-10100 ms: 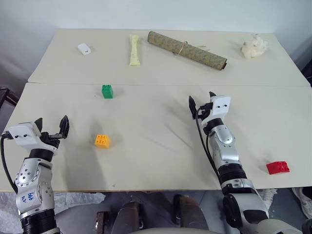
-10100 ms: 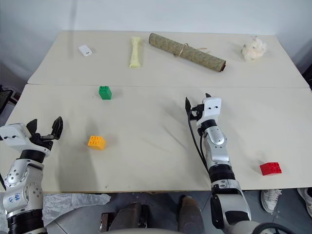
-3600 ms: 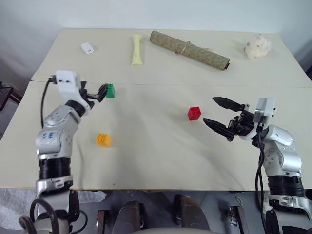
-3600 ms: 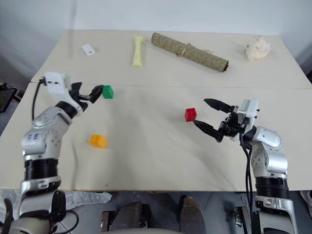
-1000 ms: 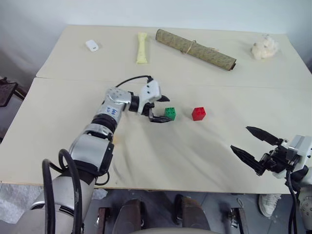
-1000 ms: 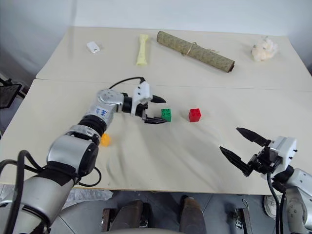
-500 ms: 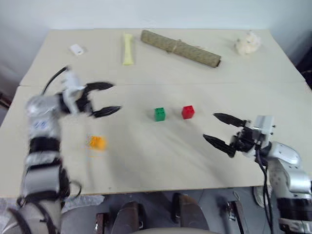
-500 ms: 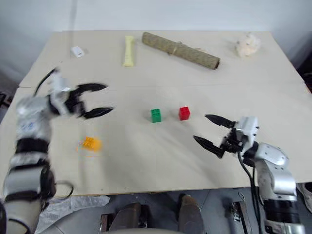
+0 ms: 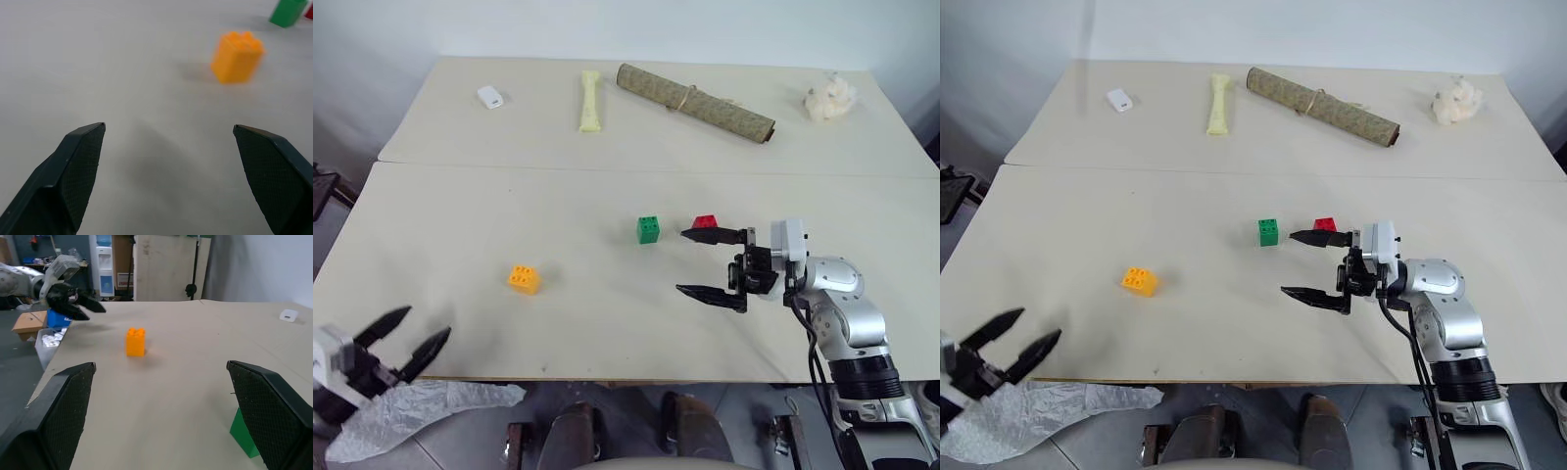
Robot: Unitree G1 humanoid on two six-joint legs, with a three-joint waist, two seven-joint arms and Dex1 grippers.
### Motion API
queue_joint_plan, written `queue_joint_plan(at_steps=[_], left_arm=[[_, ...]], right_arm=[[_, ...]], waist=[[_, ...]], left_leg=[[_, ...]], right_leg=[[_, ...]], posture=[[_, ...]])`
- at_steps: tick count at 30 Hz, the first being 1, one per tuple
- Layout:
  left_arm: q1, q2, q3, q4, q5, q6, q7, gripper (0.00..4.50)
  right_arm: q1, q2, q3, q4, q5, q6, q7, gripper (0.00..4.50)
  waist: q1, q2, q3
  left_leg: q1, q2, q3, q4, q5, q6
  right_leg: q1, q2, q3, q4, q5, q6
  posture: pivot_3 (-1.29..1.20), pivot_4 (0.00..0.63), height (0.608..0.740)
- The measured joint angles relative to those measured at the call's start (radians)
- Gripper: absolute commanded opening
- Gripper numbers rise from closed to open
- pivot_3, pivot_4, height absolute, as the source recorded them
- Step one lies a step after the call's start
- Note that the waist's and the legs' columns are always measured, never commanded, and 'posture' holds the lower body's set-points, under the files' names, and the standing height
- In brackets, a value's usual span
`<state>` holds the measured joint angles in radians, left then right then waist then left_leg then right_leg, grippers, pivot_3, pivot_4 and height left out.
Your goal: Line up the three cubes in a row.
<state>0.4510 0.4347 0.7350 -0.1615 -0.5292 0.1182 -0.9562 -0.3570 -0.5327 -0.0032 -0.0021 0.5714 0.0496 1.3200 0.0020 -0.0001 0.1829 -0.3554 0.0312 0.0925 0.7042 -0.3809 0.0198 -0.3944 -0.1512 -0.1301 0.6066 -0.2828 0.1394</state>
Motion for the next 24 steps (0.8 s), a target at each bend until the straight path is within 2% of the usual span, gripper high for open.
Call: queue_joint_plan(at_steps=[4, 7, 10, 13, 17, 21, 24], left_arm=[[-0.017, -0.001, -0.093, -0.146, 0.045, -0.025, 0.075, 4.43], [-0.056, -0.005, -0.2, -0.256, 0.065, 0.032, 0.162, 4.43], [-0.085, -0.037, -0.284, -0.288, 0.145, 0.085, 0.294, 4.43], [-0.114, -0.099, -0.347, -0.312, 0.152, 0.168, 0.409, 4.43], [-0.138, -0.129, -0.415, -0.312, 0.187, 0.211, 0.501, 4.43], [-0.175, -0.148, -0.449, -0.296, 0.203, 0.209, 0.544, 3.61], [-0.2, -0.124, -0.464, -0.281, 0.203, 0.205, 0.525, 2.59]], right_arm=[[-0.001, -0.022, -0.006, 0.024, -0.001, -0.004, 0.025, 4.5], [0.012, -0.055, -0.032, 0.036, 0.003, -0.004, 0.051, 4.5], [0.046, -0.09, -0.069, 0.048, 0.009, -0.009, 0.085, 4.5], [0.08, -0.103, -0.09, 0.05, 0.009, -0.009, 0.093, 4.5], [0.107, -0.102, -0.09, 0.046, 0.008, -0.005, 0.088, 4.5], [0.13, -0.096, -0.091, 0.039, 0.008, -0.004, 0.068, 4.5], [0.156, -0.095, -0.095, 0.033, 0.008, -0.005, 0.05, 4.5]], waist=[[0.007, 0.0, 0.0], [0.001, 0.0, 0.0], [-0.004, 0.001, -0.001], [-0.007, 0.001, -0.001], [-0.003, 0.001, -0.001], [-0.001, 0.001, -0.001], [0.0, 0.001, -0.001]], left_leg=[[0.001, 0.0, 0.001, 0.0, 0.0, 0.0], [0.001, 0.0, 0.002, 0.0, 0.0, 0.0], [0.001, -0.002, 0.003, -0.001, -0.001, 0.0], [0.002, -0.001, 0.004, -0.001, -0.001, -0.001], [0.002, -0.001, 0.004, -0.001, -0.001, -0.001], [0.002, -0.001, 0.003, -0.001, -0.001, -0.001], [0.002, -0.001, 0.003, -0.001, -0.001, -0.001]], right_leg=[[0.0, 0.0, 0.002, 0.001, 0.0, 0.0], [0.0, 0.001, 0.002, 0.0, 0.0, 0.0], [0.0, 0.002, 0.002, -0.001, 0.0, 0.0], [0.0, 0.003, 0.002, -0.001, 0.0, 0.0], [0.0, 0.002, 0.003, 0.0, 0.0, 0.0], [0.0, 0.002, 0.003, 0.0, 0.0, 0.0], [0.0, 0.002, 0.003, -0.001, 0.0, 0.0]], posture=[[0.0, 0.15, 0.74], [0.0, 0.15, 0.74], [0.0, 0.15, 0.74], [0.0, 0.15, 0.74], [0.0, 0.15, 0.74], [0.0, 0.15, 0.74], [0.0, 0.15, 0.74]])
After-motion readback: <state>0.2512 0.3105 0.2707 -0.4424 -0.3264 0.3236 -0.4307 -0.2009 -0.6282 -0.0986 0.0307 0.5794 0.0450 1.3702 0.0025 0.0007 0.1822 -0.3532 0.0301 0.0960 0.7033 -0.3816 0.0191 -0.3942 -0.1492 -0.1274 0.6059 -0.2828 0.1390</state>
